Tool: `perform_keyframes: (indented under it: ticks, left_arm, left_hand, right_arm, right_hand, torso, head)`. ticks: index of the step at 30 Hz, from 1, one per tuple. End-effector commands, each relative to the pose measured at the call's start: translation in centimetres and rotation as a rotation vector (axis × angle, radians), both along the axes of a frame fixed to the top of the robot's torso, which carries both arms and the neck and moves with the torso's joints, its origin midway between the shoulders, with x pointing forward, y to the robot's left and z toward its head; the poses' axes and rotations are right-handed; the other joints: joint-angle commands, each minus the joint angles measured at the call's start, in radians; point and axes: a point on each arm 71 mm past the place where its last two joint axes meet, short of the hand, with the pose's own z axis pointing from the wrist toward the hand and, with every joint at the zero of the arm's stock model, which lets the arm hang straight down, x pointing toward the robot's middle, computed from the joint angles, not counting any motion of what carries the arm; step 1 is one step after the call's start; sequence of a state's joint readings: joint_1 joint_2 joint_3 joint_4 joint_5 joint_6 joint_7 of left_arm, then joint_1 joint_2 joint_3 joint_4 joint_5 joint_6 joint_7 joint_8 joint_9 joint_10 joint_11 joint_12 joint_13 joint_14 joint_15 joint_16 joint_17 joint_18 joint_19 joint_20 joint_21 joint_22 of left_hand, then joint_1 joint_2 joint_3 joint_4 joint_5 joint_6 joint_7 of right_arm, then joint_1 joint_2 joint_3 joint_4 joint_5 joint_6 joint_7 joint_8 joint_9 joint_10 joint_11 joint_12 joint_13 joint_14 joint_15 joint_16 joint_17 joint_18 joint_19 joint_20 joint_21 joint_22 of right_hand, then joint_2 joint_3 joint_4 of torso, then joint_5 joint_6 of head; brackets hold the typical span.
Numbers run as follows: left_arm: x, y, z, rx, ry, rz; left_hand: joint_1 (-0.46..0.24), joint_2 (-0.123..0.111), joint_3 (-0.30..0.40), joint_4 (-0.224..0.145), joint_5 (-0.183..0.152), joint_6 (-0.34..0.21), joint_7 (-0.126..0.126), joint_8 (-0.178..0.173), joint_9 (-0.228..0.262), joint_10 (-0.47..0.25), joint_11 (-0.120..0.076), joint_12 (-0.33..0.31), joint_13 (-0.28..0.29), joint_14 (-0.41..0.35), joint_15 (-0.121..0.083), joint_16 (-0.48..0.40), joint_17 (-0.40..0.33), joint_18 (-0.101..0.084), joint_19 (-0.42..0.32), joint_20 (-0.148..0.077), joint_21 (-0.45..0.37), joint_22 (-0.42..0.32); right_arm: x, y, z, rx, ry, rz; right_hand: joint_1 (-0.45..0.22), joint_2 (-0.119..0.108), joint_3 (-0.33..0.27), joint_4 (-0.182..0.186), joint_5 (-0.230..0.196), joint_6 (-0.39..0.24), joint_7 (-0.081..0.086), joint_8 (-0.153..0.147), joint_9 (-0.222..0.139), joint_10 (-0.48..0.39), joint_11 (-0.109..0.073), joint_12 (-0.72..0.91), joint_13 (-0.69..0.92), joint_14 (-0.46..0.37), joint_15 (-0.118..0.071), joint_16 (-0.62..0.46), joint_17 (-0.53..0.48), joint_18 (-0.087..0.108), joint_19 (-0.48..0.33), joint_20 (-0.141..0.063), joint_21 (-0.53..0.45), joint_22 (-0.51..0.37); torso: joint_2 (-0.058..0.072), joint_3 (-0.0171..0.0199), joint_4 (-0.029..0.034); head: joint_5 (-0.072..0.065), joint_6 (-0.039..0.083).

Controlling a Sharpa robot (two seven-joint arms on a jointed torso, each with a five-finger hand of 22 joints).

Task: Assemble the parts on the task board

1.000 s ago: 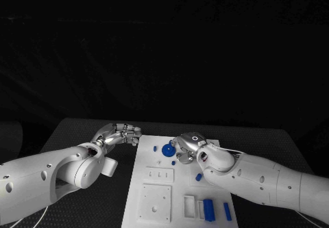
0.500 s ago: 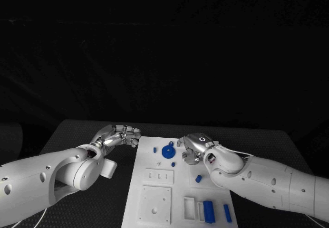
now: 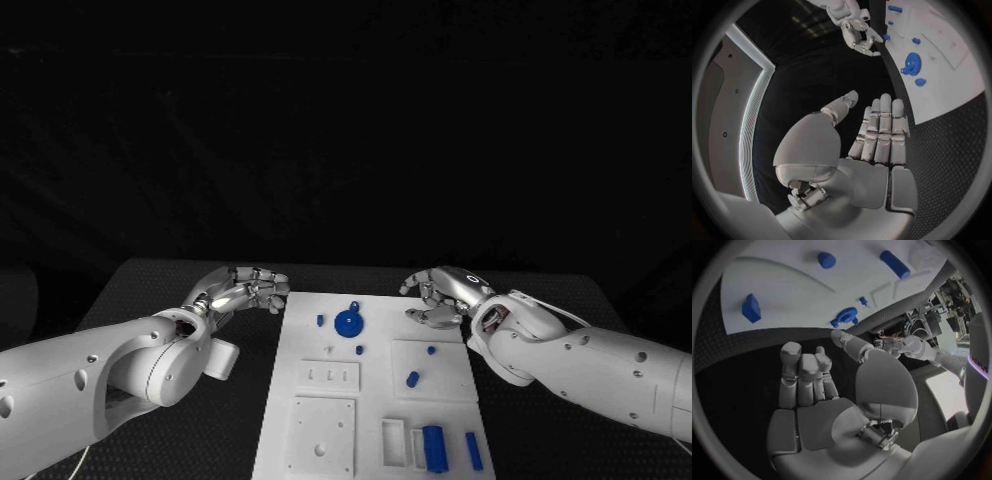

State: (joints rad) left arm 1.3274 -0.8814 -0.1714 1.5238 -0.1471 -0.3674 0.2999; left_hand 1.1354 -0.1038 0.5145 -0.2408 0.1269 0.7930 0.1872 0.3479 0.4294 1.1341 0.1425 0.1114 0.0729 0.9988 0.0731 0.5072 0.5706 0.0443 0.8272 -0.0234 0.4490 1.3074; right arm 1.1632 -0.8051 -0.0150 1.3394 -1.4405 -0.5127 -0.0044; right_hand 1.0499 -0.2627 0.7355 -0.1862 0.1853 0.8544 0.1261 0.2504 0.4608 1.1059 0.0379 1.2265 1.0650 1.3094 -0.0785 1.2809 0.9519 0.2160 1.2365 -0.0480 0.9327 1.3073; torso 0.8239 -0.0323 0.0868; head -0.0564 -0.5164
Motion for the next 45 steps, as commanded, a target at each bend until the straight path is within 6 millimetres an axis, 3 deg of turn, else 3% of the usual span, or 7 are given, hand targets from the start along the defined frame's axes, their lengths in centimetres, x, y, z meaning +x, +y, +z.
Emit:
perform_keyframes:
  ticks: [1,3,9,19,32,38,45]
  left_arm:
    - [0.0,-0.3,0.2,-0.009,-0.014,-0.016]
    - [0.0,-0.2,0.1,-0.008,-0.014,-0.015]
    - [0.0,-0.2,0.1,-0.009,-0.014,-0.016]
    - [0.1,-0.2,0.0,-0.009,-0.011,-0.017]
    - [0.1,0.0,-0.3,-0.006,-0.006,-0.012]
    - [0.1,0.0,-0.3,-0.006,-0.005,-0.012]
    - [0.1,-0.1,-0.3,-0.006,-0.003,-0.014]
  left_hand:
    - [-0.011,0.0,0.001,-0.006,-0.002,-0.003,0.002,-0.003,0.001,-0.004,0.003,-0.004,-0.001,0.002,0.006,-0.004,0.001,0.02,-0.005,0.002,0.004,0.02]
    - [-0.011,0.0,0.001,-0.006,-0.002,-0.003,0.001,-0.003,0.001,-0.003,0.003,-0.004,0.0,0.002,0.006,-0.004,0.001,0.02,-0.005,0.002,0.004,0.02]
    - [-0.011,0.001,0.001,-0.006,-0.002,-0.002,0.001,-0.003,0.001,-0.003,0.003,-0.004,0.0,0.002,0.006,-0.005,0.002,0.02,-0.005,0.002,0.004,0.02]
    - [-0.011,0.0,0.001,-0.006,-0.002,-0.003,0.001,-0.003,0.001,-0.003,0.003,-0.004,0.0,0.002,0.006,-0.005,0.002,0.02,-0.005,0.002,0.005,0.02]
    - [-0.011,0.0,0.001,-0.007,-0.002,-0.003,0.001,-0.004,0.002,-0.004,0.003,-0.005,0.0,0.002,0.006,-0.006,0.003,0.02,-0.006,0.002,0.005,0.02]
    - [-0.011,0.0,0.001,-0.007,-0.002,-0.003,0.001,-0.004,0.002,-0.004,0.004,-0.005,-0.001,0.002,0.006,-0.006,0.003,0.02,-0.006,0.002,0.005,0.02]
    - [-0.011,0.0,0.001,-0.007,-0.002,-0.004,0.002,-0.004,0.002,-0.005,0.004,-0.006,-0.001,0.002,0.006,-0.007,0.004,0.02,-0.006,0.002,0.005,0.02]
  right_arm:
    - [-0.1,-1.4,0.0,0.138,0.057,0.059]
    - [0.1,-2.5,-0.1,0.138,0.068,0.045]
    - [0.7,-5.1,-0.7,0.105,0.094,-0.001]
    - [1.0,-6.8,-2.3,0.081,0.137,-0.031]
    - [1.5,-8.1,-3.9,0.052,0.179,-0.048]
    - [1.6,-7.8,-4.2,0.048,0.194,-0.043]
    - [1.8,-7.5,-4.3,0.046,0.202,-0.039]
  right_hand:
    - [-0.005,0.008,-0.031,-0.007,-0.014,0.008,0.026,0.005,-0.001,-0.011,0.0,0.001,0.002,-0.006,0.005,-0.007,0.002,0.046,-0.009,-0.002,-0.006,0.016]
    - [-0.011,0.01,-0.062,-0.014,-0.015,0.008,0.026,0.006,-0.001,-0.014,0.0,0.003,0.003,-0.008,0.005,-0.007,0.004,0.046,-0.013,-0.002,-0.006,0.017]
    - [-0.004,0.016,-0.107,-0.034,0.005,0.007,0.025,0.007,-0.001,-0.019,-0.001,0.004,0.003,-0.01,0.005,-0.009,0.008,0.046,-0.018,-0.003,-0.008,0.017]
    - [-0.007,0.016,-0.146,-0.045,0.025,0.001,0.027,0.005,-0.003,-0.024,0.001,0.004,0.001,-0.012,0.006,-0.011,0.01,0.046,-0.023,-0.002,-0.011,0.016]
    - [0.035,0.025,-0.16,-0.081,0.052,-0.008,0.027,0.001,-0.007,-0.041,0.001,0.002,0.0,-0.023,0.007,-0.019,0.013,0.046,-0.038,0.001,-0.019,0.017]
    - [0.114,0.038,-0.066,-0.088,0.049,-0.006,0.013,0.003,-0.011,-0.044,-0.012,0.001,-0.002,-0.027,-0.006,-0.024,0.014,0.046,-0.042,0.01,-0.024,0.017]
    - [0.124,0.057,0.015,-0.077,0.036,0.004,-0.01,0.011,-0.011,-0.046,-0.034,-0.001,-0.003,-0.028,-0.026,-0.028,0.017,0.046,-0.045,0.017,-0.021,0.02]
  torso:
    - [-0.001,0.0063,-0.0102]
    - [-0.001,0.0098,-0.0134]
    - [-0.001,0.0189,-0.0242]
    - [0.001,0.0299,-0.0286]
    - [0.001,0.0284,-0.027]
    - [0.0,0.0255,-0.0286]
    - [-0.001,0.0241,-0.0272]
  head:
    - [-0.013,0.008]
    - [-0.014,0.014]
    - [-0.016,0.014]
    - [-0.016,0.011]
    - [-0.014,0.003]
    - [-0.014,0.001]
    - [-0.015,-0.001]
